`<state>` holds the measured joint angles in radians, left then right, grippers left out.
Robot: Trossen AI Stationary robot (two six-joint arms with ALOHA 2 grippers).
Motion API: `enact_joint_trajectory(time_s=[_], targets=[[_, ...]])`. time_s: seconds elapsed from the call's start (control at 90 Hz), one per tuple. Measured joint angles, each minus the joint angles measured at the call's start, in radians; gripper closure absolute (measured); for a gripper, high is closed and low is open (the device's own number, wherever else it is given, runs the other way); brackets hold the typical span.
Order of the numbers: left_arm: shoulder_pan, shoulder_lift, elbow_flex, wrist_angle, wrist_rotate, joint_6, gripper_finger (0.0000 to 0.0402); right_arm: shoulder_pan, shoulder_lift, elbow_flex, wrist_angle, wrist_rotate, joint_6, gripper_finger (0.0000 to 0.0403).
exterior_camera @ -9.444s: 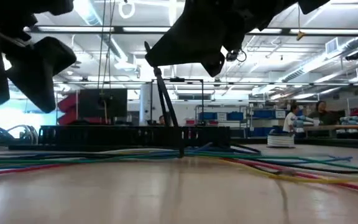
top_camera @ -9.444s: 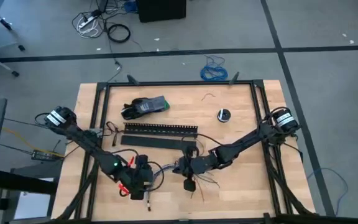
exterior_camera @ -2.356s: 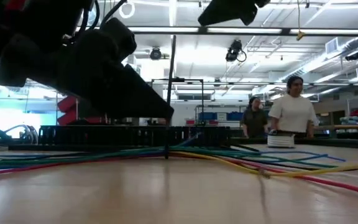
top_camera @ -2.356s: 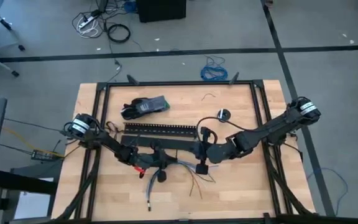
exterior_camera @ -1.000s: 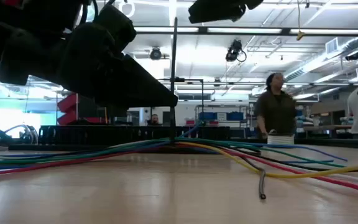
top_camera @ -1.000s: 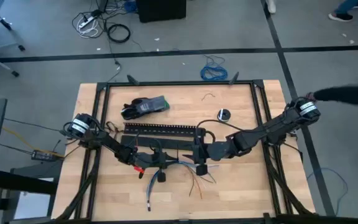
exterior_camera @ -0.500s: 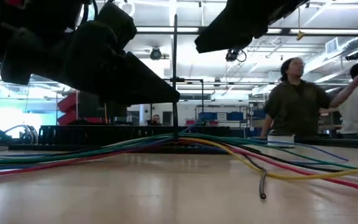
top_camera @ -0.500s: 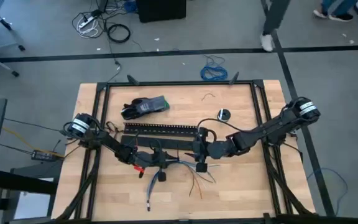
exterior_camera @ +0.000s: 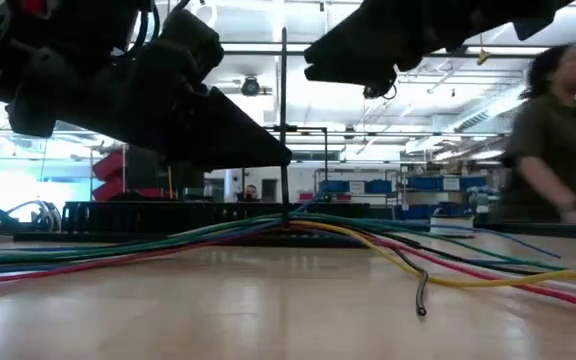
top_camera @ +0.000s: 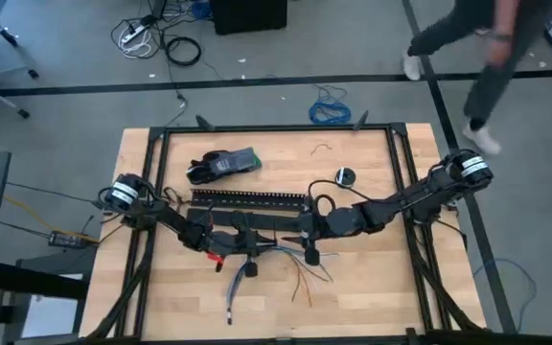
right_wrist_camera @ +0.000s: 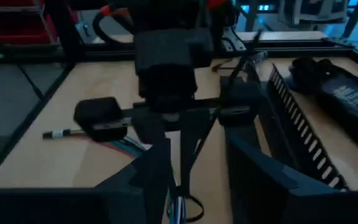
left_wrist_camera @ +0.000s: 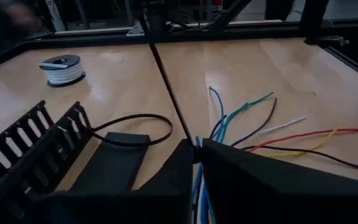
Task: Ziptie cables
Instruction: Wrap the right black zip tie on the cables
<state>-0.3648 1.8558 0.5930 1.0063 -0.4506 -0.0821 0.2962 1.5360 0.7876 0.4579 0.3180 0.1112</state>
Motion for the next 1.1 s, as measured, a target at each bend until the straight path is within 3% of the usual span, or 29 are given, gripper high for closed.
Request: enact_joint_trajectory(time_s=[0.267,0.667,0.9,1.1], targets=[[0.025,0.0,0.002,0.046,0.026,0.029,0.0387,-0.036,0.0,0.0,0.006,-0.009,-0.015,0.025],[0.058,0.0,0.056,-0.008,0.063,0.078,0.0387,-0.058,0.0,0.0,0.028,-0.034,-0.028,0.0263],[0.058,0.0,0.055,-0.009,0.063,0.078,0.0387,-0.058,0.0,0.0,0.026,-0.034,-0.042,0.0314],[0.058,0.0,0.055,-0.011,0.063,0.078,0.0387,-0.057,0.0,0.0,0.016,-0.034,-0.071,0.0395]])
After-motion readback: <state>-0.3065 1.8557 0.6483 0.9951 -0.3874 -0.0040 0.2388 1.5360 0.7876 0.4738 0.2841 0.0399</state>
